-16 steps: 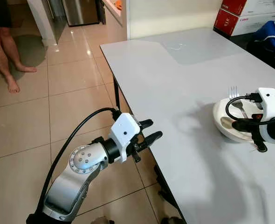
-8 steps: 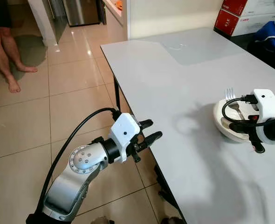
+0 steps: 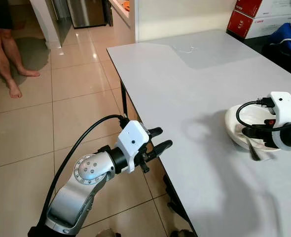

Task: Setting the table

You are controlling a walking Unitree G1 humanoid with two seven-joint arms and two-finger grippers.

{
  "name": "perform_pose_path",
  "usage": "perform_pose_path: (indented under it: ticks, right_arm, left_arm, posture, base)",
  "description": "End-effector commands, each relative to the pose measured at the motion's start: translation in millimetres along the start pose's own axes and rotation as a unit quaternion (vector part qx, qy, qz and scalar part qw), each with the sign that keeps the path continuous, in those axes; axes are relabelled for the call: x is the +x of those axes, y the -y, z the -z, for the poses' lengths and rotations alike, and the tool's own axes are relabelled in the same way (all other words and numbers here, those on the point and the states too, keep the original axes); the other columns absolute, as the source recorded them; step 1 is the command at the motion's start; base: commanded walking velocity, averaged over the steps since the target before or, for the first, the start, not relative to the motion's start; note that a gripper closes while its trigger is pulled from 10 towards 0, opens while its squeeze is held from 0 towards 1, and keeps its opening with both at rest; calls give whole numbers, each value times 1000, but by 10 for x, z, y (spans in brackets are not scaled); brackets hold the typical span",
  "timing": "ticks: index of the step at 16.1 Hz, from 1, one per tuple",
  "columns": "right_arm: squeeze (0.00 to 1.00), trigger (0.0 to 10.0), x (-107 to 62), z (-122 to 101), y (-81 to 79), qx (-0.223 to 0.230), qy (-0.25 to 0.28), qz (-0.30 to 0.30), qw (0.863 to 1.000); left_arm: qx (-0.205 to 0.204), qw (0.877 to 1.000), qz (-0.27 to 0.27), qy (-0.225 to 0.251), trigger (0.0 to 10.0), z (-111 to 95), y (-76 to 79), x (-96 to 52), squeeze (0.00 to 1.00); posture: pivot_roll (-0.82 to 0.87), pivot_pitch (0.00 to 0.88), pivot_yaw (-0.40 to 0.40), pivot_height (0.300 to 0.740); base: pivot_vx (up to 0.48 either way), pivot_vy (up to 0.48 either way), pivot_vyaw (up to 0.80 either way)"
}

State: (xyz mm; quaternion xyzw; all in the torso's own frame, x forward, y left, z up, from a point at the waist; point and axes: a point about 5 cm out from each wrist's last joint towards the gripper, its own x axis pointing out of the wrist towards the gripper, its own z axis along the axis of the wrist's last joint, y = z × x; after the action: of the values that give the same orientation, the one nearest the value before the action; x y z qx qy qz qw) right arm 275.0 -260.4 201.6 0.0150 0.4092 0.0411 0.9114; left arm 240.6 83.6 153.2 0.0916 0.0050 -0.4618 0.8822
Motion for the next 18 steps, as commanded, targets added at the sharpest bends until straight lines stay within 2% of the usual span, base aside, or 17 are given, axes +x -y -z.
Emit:
perform_pose_path:
  ticks: [1,4,5,6,7,8,9,10,11,12,13,14,15,16,17,18]
  right_arm:
    - [722,10000,-28,-48,10,7,10,3,1000]
    - [714,10000,-44,-74,21,9,15,10,1000]
    - [631,10000,-70,-131,8,10,35,8,999]
    - [224,10000,-119,-235,-25,10,82,-3,997]
    - [0,10000,-195,-352,-74,0,140,-20,990]
    - [0,10000,-260,-422,-124,-3,185,-37,982]
    - [0,10000,-301,-450,-149,0,207,-45,977]
    - [0,10000,-467,-553,-244,23,328,-87,941]
    - [0,10000,-496,-565,-246,23,354,-82,931]
    - [0,10000,-527,-545,-132,29,415,8,909]
    - [0,10000,-538,-467,1,25,439,97,893]
    - [0,10000,-541,-405,43,38,445,116,887]
    - [0,10000,-553,-261,20,44,451,127,882]
    - [0,10000,-574,-143,-82,47,462,124,877]
    - [0,10000,-572,-78,-145,71,470,111,873]
    - [0,10000,-565,-34,-178,76,476,109,869]
  left_arm:
    - [1,1000,3,0,10000,-17,16,-6,0]
    - [2,1000,3,-1,10000,-15,20,-8,0]
    - [3,1000,2,0,10000,-19,13,-7,0]
    - [8,1000,-4,1,10000,-26,-2,-5,0]
    - [18,1000,-19,5,10000,-37,-36,1,0]
    - [24,999,-36,11,10000,-53,-73,8,0]
    - [27,998,-52,18,10000,-71,-103,16,0]
    - [24,994,-95,39,10000,-131,-204,44,0]
    - [27,993,-106,43,10000,-141,-230,47,0]
    - [31,990,-130,51,10000,-171,-287,70,0]
    - [28,988,-142,55,10000,-185,-309,93,0]
    - [24,987,-148,57,10000,-194,-319,107,0]
    - [23,985,-160,64,10000,-220,-346,130,0]
    - [22,982,-172,70,10000,-238,-375,150,0]
    - [21,981,-178,73,10000,-247,-395,167,0]
    - [26,980,-181,74,10000,-259,-413,184,0]
  posture:
    - [-51,38,-30,740]
    - [-50,40,-31,740]
    - [-50,40,-31,740]
    - [-51,40,-28,740]
    - [-51,41,-26,740]
    - [-50,42,-24,740]
    - [-49,42,-22,740]
    - [-50,42,-5,740]
    - [-54,42,1,740]
    - [-62,40,20,740]
    - [-66,39,33,740]
    - [-67,39,37,740]
    - [-77,40,57,740]
    - [-85,42,71,740]
    - [-90,44,78,740]
    - [-90,44,78,740]
  base:
    - [0,0,0]
    - [0,0,0]
    - [0,0,0]
    - [0,0,0]
    - [0,0,0]
    - [0,0,0]
    - [0,0,0]
    - [0,0,0]
    - [0,0,0]
    - [0,0,0]
    - [0,0,0]
    - [0,0,0]
    - [0,0,0]
    - [0,0,0]
    - [0,0,0]
    - [0,0,-538]
